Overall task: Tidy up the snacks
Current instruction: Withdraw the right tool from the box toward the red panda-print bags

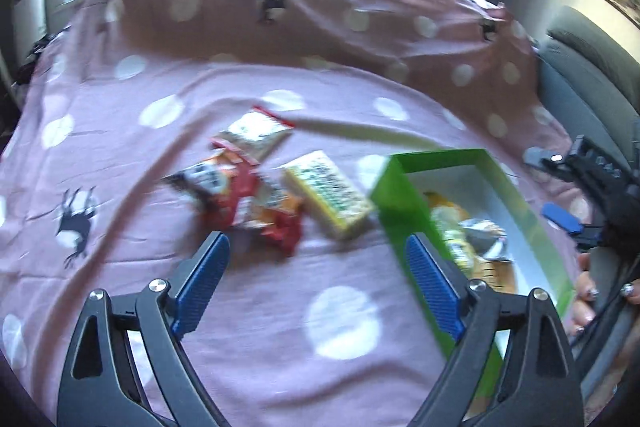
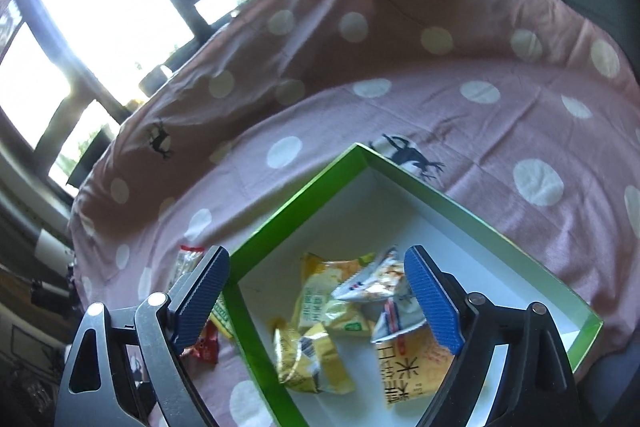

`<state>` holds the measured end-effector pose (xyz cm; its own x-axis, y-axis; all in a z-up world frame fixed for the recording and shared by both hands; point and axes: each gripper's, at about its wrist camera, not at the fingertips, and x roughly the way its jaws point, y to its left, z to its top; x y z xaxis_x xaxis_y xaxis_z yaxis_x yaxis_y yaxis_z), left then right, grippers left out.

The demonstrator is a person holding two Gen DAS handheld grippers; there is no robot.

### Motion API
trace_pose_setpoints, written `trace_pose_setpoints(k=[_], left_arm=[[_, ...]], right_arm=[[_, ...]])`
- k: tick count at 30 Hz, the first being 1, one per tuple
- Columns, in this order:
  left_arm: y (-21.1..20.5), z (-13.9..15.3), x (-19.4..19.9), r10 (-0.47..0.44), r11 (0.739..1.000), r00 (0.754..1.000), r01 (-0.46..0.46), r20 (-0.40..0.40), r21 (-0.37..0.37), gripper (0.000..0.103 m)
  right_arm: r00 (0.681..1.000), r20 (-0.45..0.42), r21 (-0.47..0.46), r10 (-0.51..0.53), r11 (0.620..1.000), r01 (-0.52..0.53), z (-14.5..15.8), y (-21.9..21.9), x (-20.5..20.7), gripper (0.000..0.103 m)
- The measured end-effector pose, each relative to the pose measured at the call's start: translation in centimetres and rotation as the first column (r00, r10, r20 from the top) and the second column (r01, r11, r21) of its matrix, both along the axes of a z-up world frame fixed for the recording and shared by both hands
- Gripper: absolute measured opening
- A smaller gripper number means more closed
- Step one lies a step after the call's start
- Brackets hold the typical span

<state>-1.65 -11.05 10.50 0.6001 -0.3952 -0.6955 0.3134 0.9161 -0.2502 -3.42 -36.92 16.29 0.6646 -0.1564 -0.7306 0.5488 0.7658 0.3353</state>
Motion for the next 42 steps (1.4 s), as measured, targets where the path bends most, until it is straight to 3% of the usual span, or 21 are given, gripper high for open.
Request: trace_pose_setpoints(k=[4, 9, 19, 24, 29, 31, 42], left_arm=[[3.6, -1.7, 1.3, 0.108, 0.994, 0.993, -0.109, -0.038, -0.025, 0.090], [6.5, -2.4, 2.2, 0.255, 0.966, 0.966, -0.254, -0.033, 0.049, 0.090], [9.7, -3.5, 2.6, 0.378, 0.915, 0.926, -0.371, -0.015, 0.161, 0.091], [10.0, -4.6, 2.9, 0.361, 0.916, 0.932, -0.346, -0.039, 0.203, 0.091], [10.1, -4.9, 3.3, 0.356, 0.918, 0.932, -0.334, -0.071, 0.215, 0.091], [10.2, -5.1, 3.2, 0.357, 0.917, 0.931, -0.331, -0.084, 0.222, 0.099], [10.9, -4.4, 2.8, 0.378, 0.908, 0.924, -0.356, -0.065, 0.219, 0.099]], right_arm=[[0.998, 0.008, -0.038, 0.064, 0.997, -0.063, 0.3, 2.7, 1.5, 0.090], [0.985, 0.008, -0.064, 0.174, 0.983, -0.173, -0.2, 6.6, 3.7, 0.091], [0.959, -0.093, -0.075, 0.269, 0.958, -0.276, -2.8, 11.3, 6.7, 0.091], [0.948, -0.119, -0.023, 0.296, 0.954, -0.300, -4.3, 12.4, 7.4, 0.091], [0.942, -0.150, -0.063, 0.299, 0.948, -0.311, -4.8, 13.5, 7.7, 0.091], [0.938, -0.159, -0.063, 0.307, 0.945, -0.320, -5.0, 13.9, 7.8, 0.091], [0.918, -0.230, -0.113, 0.322, 0.928, -0.354, -6.8, 15.7, 8.9, 0.091]])
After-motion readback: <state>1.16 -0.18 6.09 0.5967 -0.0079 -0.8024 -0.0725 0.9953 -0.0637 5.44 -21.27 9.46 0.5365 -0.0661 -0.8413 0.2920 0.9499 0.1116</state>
